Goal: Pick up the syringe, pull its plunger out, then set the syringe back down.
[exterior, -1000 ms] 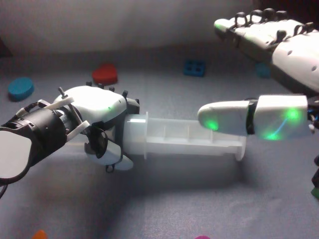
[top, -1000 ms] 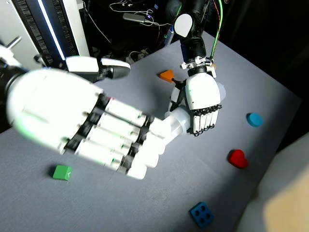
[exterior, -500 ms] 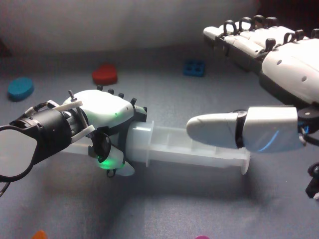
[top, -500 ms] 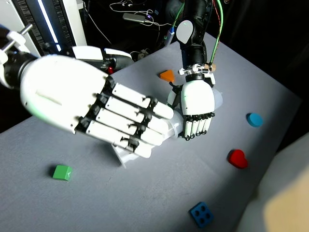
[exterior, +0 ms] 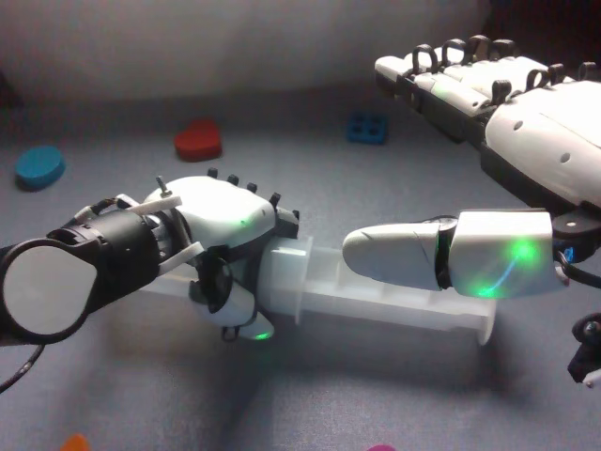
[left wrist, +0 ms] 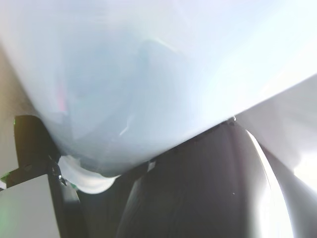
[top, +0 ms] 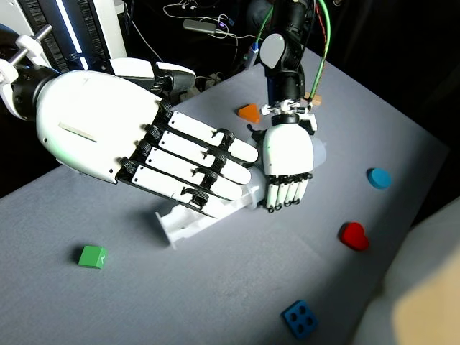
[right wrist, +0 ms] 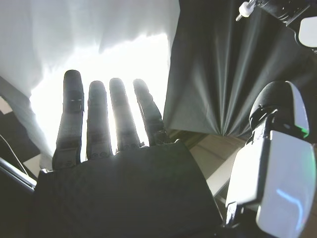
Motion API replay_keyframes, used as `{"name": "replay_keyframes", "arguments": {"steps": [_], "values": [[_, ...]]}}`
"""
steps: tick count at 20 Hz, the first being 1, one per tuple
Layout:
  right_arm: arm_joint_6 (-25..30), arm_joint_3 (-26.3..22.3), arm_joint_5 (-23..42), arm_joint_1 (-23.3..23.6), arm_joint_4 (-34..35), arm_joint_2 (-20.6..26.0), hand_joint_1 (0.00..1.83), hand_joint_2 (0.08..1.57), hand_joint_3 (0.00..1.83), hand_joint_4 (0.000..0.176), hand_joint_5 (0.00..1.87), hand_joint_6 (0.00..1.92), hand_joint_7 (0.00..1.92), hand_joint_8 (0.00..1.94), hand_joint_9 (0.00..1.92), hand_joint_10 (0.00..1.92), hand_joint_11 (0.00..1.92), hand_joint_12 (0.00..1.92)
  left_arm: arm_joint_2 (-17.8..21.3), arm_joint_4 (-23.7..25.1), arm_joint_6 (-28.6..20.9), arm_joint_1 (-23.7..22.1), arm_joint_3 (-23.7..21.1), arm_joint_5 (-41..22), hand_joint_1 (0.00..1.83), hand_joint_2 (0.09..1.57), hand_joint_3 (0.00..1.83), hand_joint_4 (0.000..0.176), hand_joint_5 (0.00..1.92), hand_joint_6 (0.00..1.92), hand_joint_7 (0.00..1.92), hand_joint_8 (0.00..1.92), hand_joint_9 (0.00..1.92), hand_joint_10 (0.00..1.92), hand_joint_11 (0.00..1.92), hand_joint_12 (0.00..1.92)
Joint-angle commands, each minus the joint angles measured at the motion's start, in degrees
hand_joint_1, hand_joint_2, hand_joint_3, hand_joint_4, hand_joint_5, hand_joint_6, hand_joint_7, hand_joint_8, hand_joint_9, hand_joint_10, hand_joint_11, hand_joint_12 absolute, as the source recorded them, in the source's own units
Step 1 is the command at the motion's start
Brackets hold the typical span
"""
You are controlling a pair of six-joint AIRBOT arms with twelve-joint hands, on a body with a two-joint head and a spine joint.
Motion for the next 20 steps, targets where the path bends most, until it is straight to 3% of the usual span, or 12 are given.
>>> {"name": "replay_keyframes", "arguments": {"steps": [1, 2, 3, 5, 7, 13, 17, 20], "values": [[0.3, -0.2, 4.3, 0.3, -3.1, -0.1, 0.07, 0.83, 0.0, 0.02, 0.0, 0.0, 0.0, 0.0, 0.0, 0.0, 0.0, 0.54, -0.4, 2.0, 0.6, -0.6, 0.2, 3.4, 1.01, 1.24, 0.0, 0.0, 0.58, 0.79, 0.66, 0.81, 0.57, 0.86, 0.43, 1.29], [0.2, -0.2, 4.1, 0.2, -3.1, -0.1, 0.07, 0.83, 0.0, 0.019, 0.0, 0.0, 0.0, 0.0, 0.0, 0.0, 0.0, 0.57, -0.6, 2.0, 0.6, -0.6, 0.2, 3.5, 0.88, 1.2, 0.0, 0.0, 0.61, 0.42, 0.68, 0.48, 0.58, 0.63, 0.37, 1.18], [0.1, -0.1, 4.1, 0.2, -3.1, -0.1, 0.07, 0.83, 0.0, 0.019, 0.0, 0.0, 0.0, 0.0, 0.0, 0.0, 0.0, 0.57, -0.7, 2.0, 0.6, -0.6, 0.3, 3.7, 0.75, 1.15, 0.0, 0.0, 0.62, 0.21, 0.69, 0.27, 0.58, 0.43, 0.28, 1.09], [0.1, -0.1, 4.1, 0.1, -3.1, -0.1, 0.08, 0.83, 0.0, 0.02, 0.0, 0.0, 0.0, 0.0, 0.0, 0.0, 0.0, 0.58, -0.7, 2.0, 0.6, -0.7, 0.4, 3.5, 0.54, 1.1, 0.0, 0.0, 0.56, 0.03, 0.62, 0.05, 0.52, 0.13, 0.11, 1.02], [0.1, 0.0, 4.1, 0.2, -3.1, -0.1, 0.08, 0.83, 0.0, 0.019, 0.0, 0.0, 0.0, 0.0, 0.0, 0.0, 0.0, 0.58, -0.7, 2.0, 0.6, -0.7, 0.6, 3.4, 0.41, 1.06, 0.0, 0.0, 0.43, 0.0, 0.48, 0.0, 0.41, 0.01, 0.01, 0.97], [0.1, 0.0, 4.4, 0.2, -3.1, -0.2, 0.08, 0.83, 0.0, 0.017, 0.0, 0.0, 0.0, 0.0, 0.0, 0.0, 0.0, 0.58, -0.7, 2.0, 0.6, -1.2, 0.5, 3.2, 0.2, 0.97, 0.0, 0.0, 0.14, 0.0, 0.11, 0.0, 0.06, 0.0, 0.0, 0.47], [0.1, 0.2, 4.7, 0.2, -3.1, -0.2, 0.08, 0.83, 0.0, 0.017, 0.0, 0.0, 0.0, 0.0, 0.0, 0.0, 0.0, 0.58, -0.6, 2.0, 0.6, -1.4, 0.1, 3.1, 0.09, 0.95, 0.0, 0.0, 0.04, 0.0, 0.03, 0.0, 0.0, 0.0, 0.0, 0.28], [0.1, 0.2, 4.9, 0.2, -3.0, -0.2, 0.08, 0.83, 0.0, 0.017, 0.0, 0.0, 0.0, 0.0, 0.0, 0.0, 0.0, 0.57, -0.2, 2.0, 0.6, -1.3, -0.4, 3.2, 0.09, 0.94, 0.0, 0.0, 0.03, 0.0, 0.02, 0.0, 0.0, 0.0, 0.0, 0.27]]}}
